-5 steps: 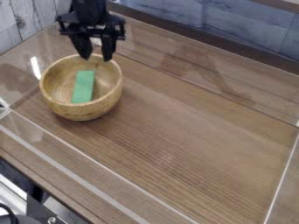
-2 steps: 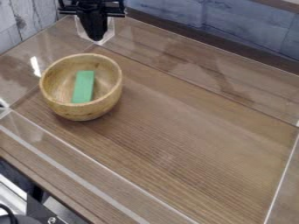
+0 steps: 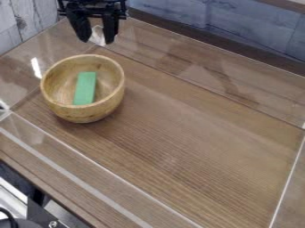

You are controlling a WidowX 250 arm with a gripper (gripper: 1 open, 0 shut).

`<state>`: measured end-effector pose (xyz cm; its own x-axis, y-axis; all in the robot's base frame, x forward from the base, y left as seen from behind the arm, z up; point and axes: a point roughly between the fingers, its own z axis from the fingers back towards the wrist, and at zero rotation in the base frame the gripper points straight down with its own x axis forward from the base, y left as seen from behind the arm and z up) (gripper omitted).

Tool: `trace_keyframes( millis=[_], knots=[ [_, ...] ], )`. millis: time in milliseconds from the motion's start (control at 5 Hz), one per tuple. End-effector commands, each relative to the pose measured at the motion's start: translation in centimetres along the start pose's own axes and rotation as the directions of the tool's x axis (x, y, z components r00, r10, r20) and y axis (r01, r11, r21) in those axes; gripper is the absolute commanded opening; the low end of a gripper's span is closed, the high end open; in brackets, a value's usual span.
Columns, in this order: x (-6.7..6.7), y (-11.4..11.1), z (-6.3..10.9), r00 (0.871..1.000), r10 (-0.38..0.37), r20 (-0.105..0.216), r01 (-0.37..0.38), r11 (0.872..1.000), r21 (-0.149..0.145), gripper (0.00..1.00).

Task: Put green object into wooden bowl

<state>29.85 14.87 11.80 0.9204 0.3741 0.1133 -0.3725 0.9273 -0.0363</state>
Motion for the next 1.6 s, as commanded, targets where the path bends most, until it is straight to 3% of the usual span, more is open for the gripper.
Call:
trace_keyframes(
  millis=[0,400,800,1400],
  knots=[
    [0.7,0.7,2.4,0.997,0.049,0.061,-0.049,0.999,0.006,1.00],
    [0.2,0.6,3.1,0.998,-0.056,0.039,0.057,0.998,-0.025,1.00],
    [0.4,-0.4,2.4,0.999,-0.035,0.022,0.036,0.999,-0.039,1.00],
    [-1.0,-3.6,5.7,1.000,-0.019,0.015,0.020,0.997,-0.071,1.00]
  ],
)
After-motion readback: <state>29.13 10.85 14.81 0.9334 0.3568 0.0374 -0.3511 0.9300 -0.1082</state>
